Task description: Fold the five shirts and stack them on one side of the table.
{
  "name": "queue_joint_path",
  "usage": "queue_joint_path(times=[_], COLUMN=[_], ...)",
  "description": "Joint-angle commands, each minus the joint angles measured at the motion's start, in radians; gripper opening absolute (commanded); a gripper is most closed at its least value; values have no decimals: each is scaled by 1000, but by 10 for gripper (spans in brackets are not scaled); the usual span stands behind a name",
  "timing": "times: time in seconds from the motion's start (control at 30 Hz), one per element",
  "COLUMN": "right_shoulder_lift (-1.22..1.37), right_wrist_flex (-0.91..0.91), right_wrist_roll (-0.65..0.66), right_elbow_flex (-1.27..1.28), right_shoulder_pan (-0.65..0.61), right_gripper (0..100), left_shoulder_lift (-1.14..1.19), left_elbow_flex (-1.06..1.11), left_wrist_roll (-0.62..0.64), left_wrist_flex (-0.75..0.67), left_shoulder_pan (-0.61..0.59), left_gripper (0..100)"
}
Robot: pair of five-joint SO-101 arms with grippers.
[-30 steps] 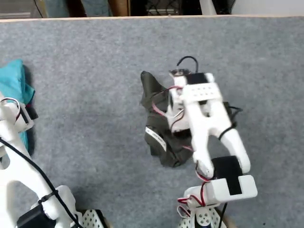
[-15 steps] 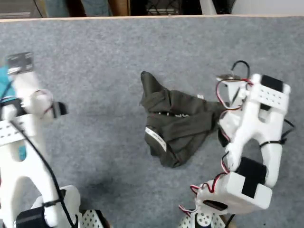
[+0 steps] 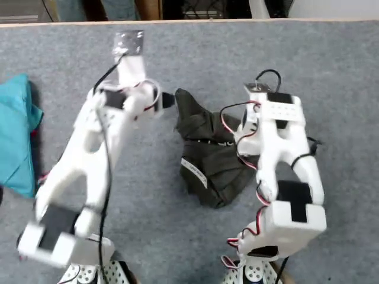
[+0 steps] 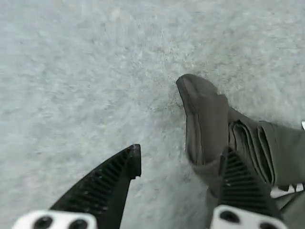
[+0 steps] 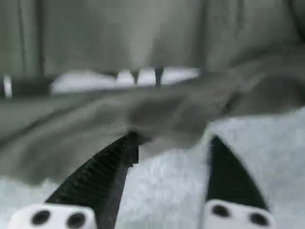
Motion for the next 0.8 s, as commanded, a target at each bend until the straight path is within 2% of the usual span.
queue_joint_path(times=[0.0, 0.13, 0.4, 0.57, 0.63, 0.77], right_shoulder_lift=[36, 21, -185, -252, -254, -254], right_wrist_flex=[-46, 3, 117, 123, 118, 77], right_wrist_roll=[2, 28, 295, 430, 482, 566], right_elbow_flex=[5, 5, 7, 4, 1, 1], right_shoulder_pan=[9, 117, 356, 519, 595, 718], right_gripper=[51, 46, 23, 22, 22, 22], left_shoulder_lift=[190, 388, 658, 835, 914, 1037], left_elbow_flex=[-280, -484, -842, -1007, -1055, -1191], left_wrist_roll=[54, 55, 55, 52, 49, 49], left_wrist_flex=[81, 130, 183, 184, 184, 184], left_shoulder_pan=[39, 107, 289, 389, 410, 407], left_gripper=[277, 277, 277, 277, 243, 70])
